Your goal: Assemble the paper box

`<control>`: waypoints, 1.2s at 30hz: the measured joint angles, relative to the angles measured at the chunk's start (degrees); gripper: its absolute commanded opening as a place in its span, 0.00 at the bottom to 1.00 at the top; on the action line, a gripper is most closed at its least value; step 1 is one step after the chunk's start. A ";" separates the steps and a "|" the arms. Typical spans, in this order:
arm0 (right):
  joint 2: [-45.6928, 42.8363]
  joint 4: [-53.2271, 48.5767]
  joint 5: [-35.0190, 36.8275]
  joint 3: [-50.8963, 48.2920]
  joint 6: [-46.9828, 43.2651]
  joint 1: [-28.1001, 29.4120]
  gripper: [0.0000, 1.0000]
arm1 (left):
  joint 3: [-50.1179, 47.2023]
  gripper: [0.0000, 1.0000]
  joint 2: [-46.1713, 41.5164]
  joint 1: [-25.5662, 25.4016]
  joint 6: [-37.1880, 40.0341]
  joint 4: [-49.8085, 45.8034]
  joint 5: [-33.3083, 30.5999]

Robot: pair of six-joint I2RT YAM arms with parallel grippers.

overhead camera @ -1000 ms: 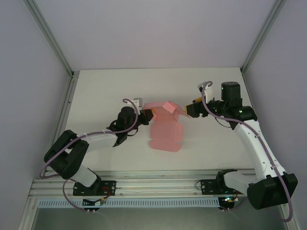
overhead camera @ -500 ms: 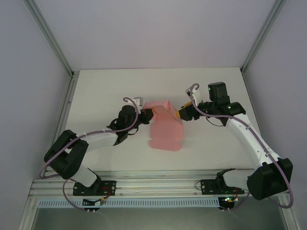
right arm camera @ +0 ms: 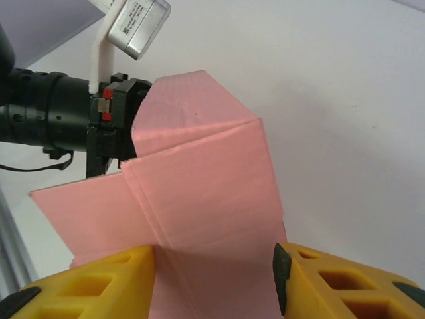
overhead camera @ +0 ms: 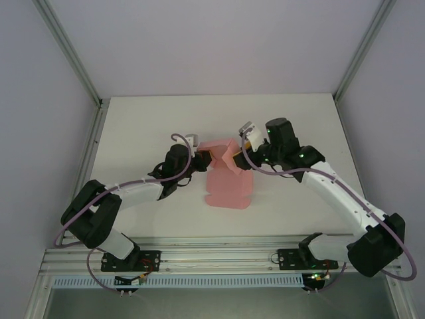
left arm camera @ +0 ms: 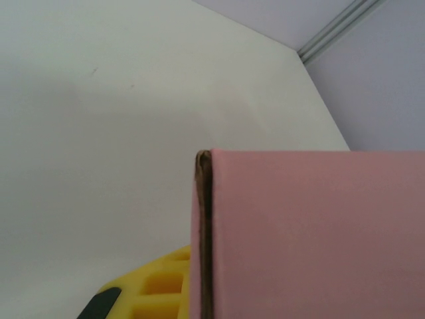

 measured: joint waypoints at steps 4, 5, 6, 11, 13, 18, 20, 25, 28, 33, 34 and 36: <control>1.18 0.15 3.93 0.00 0.22 2.16 0.51 | 0.04 0.00 0.00 0.00 0.02 -2.16 -1.22; 1.36 0.15 4.66 0.00 0.24 2.49 0.51 | 0.04 0.00 0.00 0.00 0.02 -2.58 -1.42; 1.46 0.15 5.31 0.00 0.24 2.73 0.52 | 0.04 0.00 0.00 0.00 0.02 -2.97 -1.46; 1.64 0.07 6.78 0.00 0.42 3.10 0.57 | 0.37 0.00 -0.02 0.00 0.04 -4.46 -2.16; 2.01 -0.11 6.16 0.00 0.37 3.21 0.57 | 0.76 0.00 -0.02 0.00 0.09 -5.18 -2.45; 2.21 -1.40 3.69 0.00 0.20 3.26 0.57 | 1.16 0.00 -0.02 0.00 0.31 -5.60 -2.73; 2.23 -1.53 3.74 0.00 0.20 3.26 0.57 | 1.16 0.00 -0.04 0.00 0.39 -5.68 -2.71; 2.86 -1.27 6.84 0.00 0.68 3.65 0.53 | 1.16 0.00 -0.28 0.00 0.50 -6.45 -2.67; 3.54 0.46 12.09 0.00 1.81 4.79 0.50 | 1.16 0.00 -0.31 0.00 0.46 -6.51 -2.73; 3.72 4.96 20.87 -1.03 4.74 6.43 0.37 | 1.22 0.00 -0.90 0.00 0.22 -6.91 -3.21; 3.78 5.88 22.49 -1.40 4.94 6.97 0.35 | 1.38 0.00 -0.98 0.00 0.07 -7.34 -3.39; 4.26 7.26 26.29 -1.64 5.44 8.35 0.29 | 2.21 0.00 -1.03 0.00 -0.26 -8.83 -3.89</control>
